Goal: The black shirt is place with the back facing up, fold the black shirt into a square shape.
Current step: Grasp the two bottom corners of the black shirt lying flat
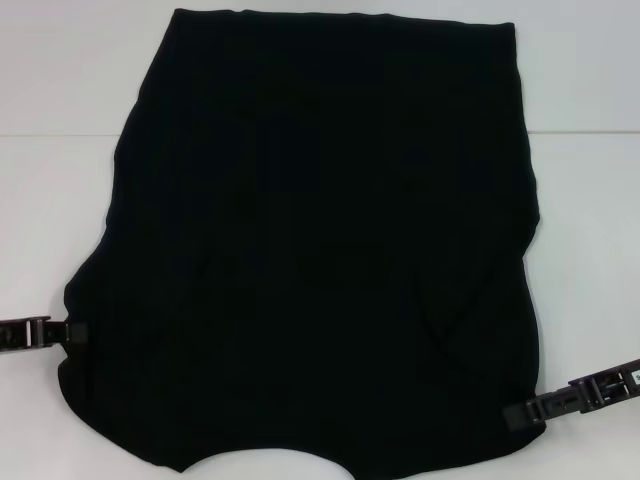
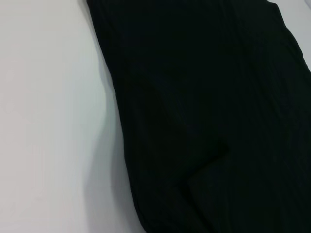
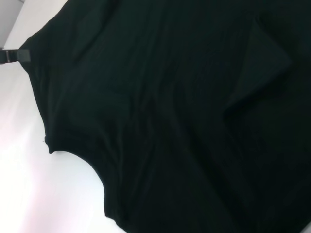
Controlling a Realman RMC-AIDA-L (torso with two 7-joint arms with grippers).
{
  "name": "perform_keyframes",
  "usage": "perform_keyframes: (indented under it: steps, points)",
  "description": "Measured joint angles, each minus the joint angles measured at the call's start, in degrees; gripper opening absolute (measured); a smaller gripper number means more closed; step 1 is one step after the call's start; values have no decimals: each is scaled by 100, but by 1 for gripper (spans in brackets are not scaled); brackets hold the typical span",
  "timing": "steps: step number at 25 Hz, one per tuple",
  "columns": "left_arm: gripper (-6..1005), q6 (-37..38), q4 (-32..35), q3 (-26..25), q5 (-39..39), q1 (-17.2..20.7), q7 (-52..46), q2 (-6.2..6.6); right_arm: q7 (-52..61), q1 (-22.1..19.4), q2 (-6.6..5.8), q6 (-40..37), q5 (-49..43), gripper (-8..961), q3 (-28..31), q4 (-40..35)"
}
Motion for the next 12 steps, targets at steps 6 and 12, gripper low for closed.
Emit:
perform_keyframes:
  steps: [6, 12]
  points:
    - [91, -9, 0, -10, 0, -5, 1, 5, 76, 23, 4, 24, 4, 751, 3, -12]
    - [97, -17, 0, -29, 0, -5, 10, 12, 218, 81, 3, 150, 4, 690, -60, -22]
